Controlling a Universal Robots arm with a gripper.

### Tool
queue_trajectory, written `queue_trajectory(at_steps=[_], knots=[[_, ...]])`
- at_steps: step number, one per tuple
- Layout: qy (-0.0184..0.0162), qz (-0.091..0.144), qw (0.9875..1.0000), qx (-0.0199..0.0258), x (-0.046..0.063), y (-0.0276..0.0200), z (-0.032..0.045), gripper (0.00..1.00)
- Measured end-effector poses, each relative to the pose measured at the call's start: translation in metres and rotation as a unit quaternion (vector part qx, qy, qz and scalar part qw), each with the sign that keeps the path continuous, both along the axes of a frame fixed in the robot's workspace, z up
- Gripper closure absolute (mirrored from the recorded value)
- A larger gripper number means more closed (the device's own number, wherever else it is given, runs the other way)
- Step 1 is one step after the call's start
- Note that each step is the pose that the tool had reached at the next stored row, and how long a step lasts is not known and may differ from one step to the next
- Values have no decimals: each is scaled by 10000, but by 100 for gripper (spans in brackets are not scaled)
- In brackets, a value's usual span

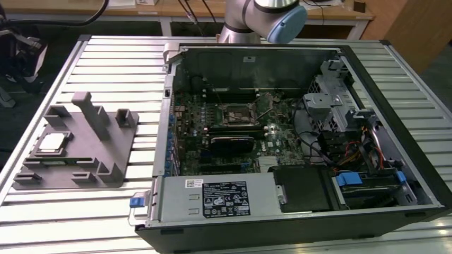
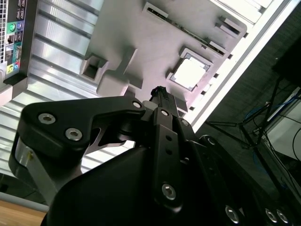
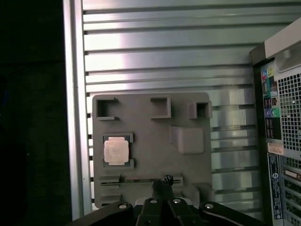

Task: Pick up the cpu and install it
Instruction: 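Reach for the cpu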

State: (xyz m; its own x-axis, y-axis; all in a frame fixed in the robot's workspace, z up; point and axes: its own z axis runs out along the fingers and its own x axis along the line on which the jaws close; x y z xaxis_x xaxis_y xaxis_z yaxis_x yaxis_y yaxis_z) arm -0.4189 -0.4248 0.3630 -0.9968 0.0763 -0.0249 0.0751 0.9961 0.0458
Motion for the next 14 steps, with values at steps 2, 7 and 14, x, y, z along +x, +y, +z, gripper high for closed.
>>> queue_trajectory(at_steps=[2,7,14], knots=[[0,0,10000,0,-8,-3,-5,89],[0,0,10000,0,-28,-13,-19,89],[0,0,10000,0,-57,-32,-67,89]])
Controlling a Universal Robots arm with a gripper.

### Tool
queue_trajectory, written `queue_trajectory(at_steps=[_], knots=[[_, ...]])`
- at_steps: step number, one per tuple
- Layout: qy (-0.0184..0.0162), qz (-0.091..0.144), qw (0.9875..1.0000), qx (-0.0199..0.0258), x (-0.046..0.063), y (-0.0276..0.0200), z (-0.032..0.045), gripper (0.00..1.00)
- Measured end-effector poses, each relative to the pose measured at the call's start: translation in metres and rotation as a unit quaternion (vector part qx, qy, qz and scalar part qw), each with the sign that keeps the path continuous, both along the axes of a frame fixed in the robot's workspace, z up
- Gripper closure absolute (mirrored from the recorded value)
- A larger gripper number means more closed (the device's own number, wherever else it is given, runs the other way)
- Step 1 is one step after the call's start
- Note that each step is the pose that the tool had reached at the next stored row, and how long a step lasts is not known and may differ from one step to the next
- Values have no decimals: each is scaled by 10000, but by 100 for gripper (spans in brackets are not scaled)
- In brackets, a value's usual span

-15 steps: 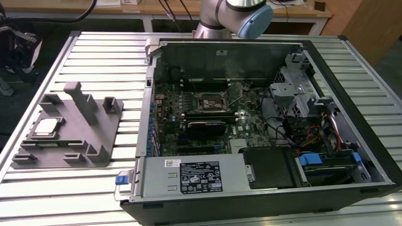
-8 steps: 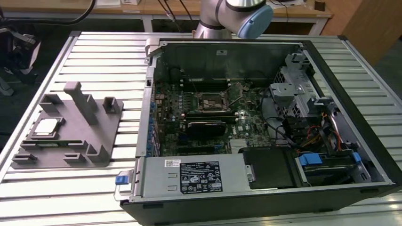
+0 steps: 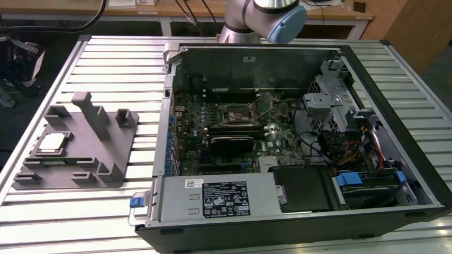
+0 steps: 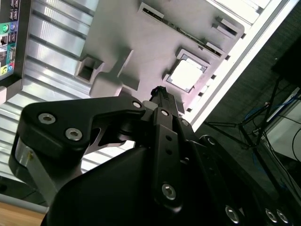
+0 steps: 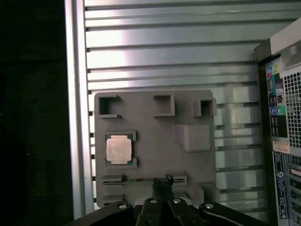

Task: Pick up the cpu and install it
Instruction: 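Reach for the cpu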

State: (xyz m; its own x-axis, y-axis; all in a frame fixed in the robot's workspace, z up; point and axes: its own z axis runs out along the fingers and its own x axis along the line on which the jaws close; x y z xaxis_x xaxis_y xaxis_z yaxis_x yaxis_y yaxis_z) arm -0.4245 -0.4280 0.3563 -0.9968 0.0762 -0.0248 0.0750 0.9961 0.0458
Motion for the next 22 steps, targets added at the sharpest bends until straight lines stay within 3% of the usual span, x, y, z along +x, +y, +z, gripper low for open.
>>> queue_trajectory(at_steps=[22], knots=[[0,0,10000,0,-69,-30,-138,89]])
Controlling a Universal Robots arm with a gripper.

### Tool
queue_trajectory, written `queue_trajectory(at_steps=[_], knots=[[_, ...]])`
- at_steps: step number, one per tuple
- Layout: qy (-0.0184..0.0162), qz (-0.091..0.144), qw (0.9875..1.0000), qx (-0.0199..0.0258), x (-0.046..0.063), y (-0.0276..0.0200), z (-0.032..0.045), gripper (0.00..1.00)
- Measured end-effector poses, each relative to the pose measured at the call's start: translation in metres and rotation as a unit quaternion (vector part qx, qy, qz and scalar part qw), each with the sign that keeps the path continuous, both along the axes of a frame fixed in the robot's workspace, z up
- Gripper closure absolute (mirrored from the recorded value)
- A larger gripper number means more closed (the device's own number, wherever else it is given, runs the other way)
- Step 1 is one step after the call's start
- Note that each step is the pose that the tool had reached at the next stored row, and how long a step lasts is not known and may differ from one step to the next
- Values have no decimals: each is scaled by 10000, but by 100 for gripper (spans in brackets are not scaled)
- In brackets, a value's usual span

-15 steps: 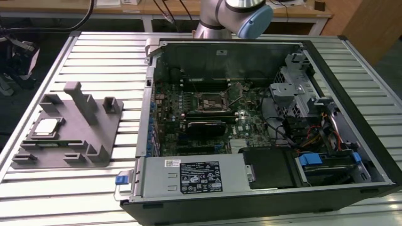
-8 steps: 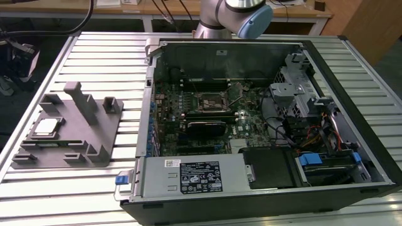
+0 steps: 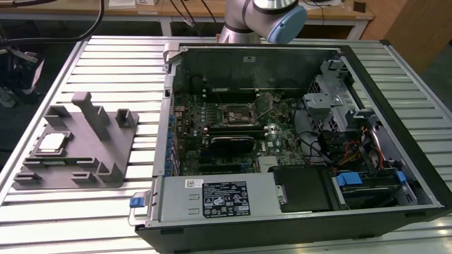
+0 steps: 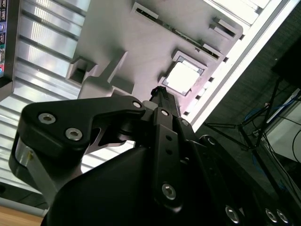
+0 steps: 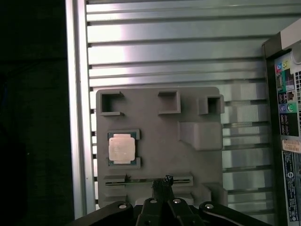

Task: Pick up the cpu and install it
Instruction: 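Reach for the cpu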

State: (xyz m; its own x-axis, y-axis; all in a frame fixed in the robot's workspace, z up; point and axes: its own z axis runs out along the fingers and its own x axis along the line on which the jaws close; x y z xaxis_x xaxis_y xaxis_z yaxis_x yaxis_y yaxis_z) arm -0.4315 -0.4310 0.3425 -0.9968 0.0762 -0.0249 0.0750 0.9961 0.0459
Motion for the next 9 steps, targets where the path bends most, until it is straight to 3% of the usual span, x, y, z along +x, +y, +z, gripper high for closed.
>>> queue_trajectory(at_steps=[9], knots=[[0,0,10000,0,-22,-12,-32,89]])
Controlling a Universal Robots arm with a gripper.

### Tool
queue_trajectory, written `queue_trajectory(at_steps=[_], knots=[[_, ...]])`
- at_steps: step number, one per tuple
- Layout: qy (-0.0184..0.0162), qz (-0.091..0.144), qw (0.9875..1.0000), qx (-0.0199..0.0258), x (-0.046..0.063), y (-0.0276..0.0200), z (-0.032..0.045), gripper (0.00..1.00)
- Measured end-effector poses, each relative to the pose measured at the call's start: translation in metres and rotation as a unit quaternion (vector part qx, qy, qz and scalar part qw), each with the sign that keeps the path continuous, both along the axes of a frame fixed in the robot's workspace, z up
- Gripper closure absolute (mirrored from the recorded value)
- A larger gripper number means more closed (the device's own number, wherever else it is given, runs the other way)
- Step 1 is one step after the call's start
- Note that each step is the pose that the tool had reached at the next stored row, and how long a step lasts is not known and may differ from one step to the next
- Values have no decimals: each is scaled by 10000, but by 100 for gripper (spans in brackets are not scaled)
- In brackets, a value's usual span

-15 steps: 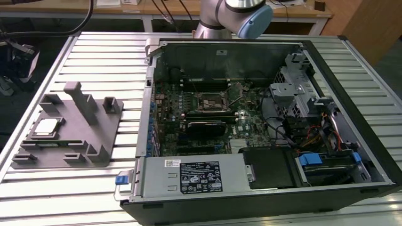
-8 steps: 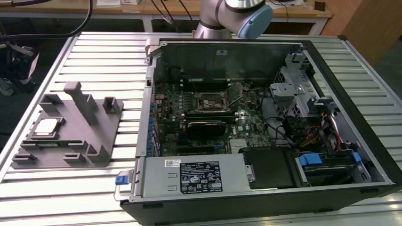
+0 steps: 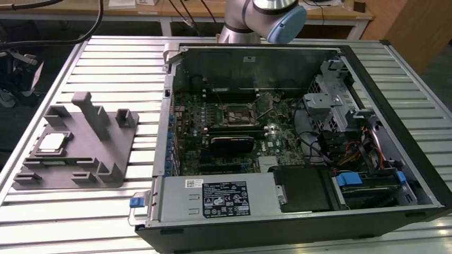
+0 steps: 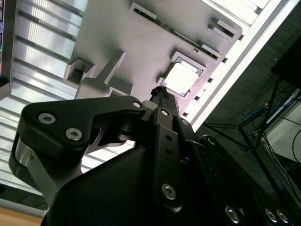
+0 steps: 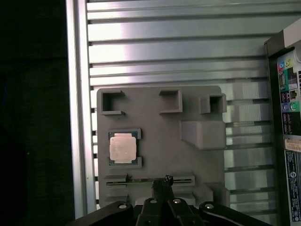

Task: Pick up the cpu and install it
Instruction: 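Reach for the cpu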

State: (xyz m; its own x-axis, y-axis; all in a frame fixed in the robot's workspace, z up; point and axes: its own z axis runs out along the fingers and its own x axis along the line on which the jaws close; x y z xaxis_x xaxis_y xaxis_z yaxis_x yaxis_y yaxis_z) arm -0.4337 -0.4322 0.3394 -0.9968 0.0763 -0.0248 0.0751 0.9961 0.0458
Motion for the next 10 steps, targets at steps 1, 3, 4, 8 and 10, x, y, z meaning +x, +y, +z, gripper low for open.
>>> queue_trajectory(at_steps=[1,3,4,8,10], knots=[[0,0,10000,0,-3,-1,-4,89],[0,0,10000,0,-9,-4,-11,89],[0,0,10000,0,-12,-5,-16,89],[0,0,10000,0,-23,-9,-34,89],[0,0,10000,0,-30,-10,-47,89]])
